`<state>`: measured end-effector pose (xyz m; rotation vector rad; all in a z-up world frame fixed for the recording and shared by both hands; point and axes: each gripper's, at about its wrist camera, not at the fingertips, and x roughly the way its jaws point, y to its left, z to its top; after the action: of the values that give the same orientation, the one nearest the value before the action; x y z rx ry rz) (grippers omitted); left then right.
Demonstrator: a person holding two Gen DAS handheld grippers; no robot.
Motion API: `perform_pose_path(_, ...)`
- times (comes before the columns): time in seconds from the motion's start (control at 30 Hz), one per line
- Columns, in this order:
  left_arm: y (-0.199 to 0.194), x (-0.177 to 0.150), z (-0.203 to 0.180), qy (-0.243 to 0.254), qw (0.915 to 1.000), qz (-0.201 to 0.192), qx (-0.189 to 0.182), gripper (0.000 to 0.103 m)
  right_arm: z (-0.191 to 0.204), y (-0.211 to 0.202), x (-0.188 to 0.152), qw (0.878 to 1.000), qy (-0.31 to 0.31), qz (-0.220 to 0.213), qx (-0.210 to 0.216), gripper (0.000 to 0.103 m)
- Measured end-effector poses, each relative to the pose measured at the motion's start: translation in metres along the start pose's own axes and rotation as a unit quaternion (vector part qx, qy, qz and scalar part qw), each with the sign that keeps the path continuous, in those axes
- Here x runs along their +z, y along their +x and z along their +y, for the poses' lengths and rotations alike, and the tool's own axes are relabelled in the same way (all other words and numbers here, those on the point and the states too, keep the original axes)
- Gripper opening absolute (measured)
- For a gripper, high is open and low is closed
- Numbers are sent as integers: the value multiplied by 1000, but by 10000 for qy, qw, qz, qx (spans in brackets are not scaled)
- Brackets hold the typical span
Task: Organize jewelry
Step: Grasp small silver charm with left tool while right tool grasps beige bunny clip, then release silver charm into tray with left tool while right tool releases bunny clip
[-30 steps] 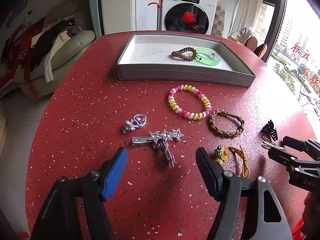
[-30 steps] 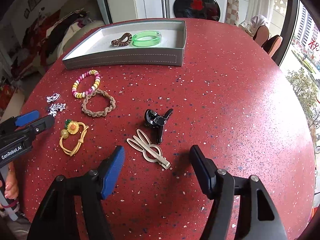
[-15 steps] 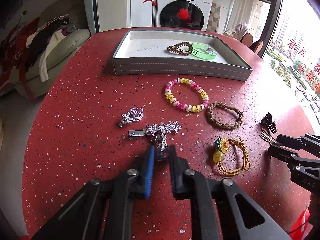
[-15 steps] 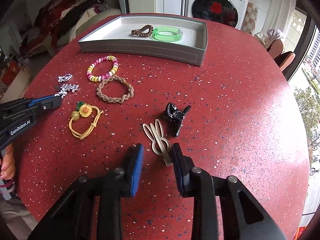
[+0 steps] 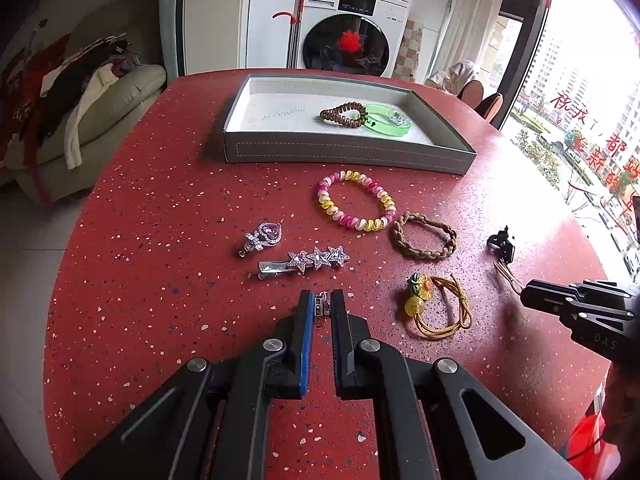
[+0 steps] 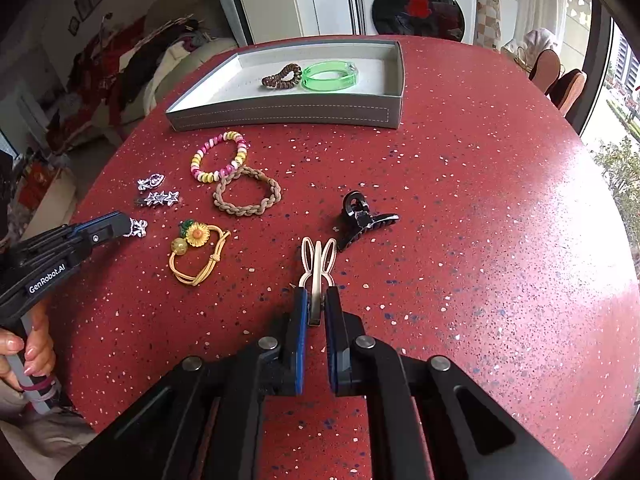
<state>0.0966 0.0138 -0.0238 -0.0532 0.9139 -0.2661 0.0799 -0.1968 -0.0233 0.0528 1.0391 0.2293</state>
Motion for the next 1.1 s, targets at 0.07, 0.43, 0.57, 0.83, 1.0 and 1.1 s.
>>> perform_pose_path(0.07, -3, 1, 1, -9, 10000, -25, -25, 27, 0, -4, 1, 10000, 37, -55, 52, 9)
perform_pose_path(0.43, -16, 10, 11, -204, 9996, -123, -146, 27, 6, -17, 15, 9992, 145, -269, 249, 9)
perform_pose_path(0.57, -20, 18, 13, -257, 9993, -169, -210, 27, 6, -21, 22, 9988, 177, -335, 317, 9)
perform_pose_path(0.83, -28, 50, 9, -113, 9986, -422, -292, 27, 3, -28, 48, 9974, 268, -521, 422, 9)
perform_pose_path(1.0, -30, 80, 7, -43, 9975, -626, -332, 27, 2, -28, 78, 9969, 220, -614, 439, 9)
perform_pose_path(1.1, -28, 100, 7, -44, 9968, -696, -388, 27, 1, -26, 98, 9965, 198, -663, 463, 9)
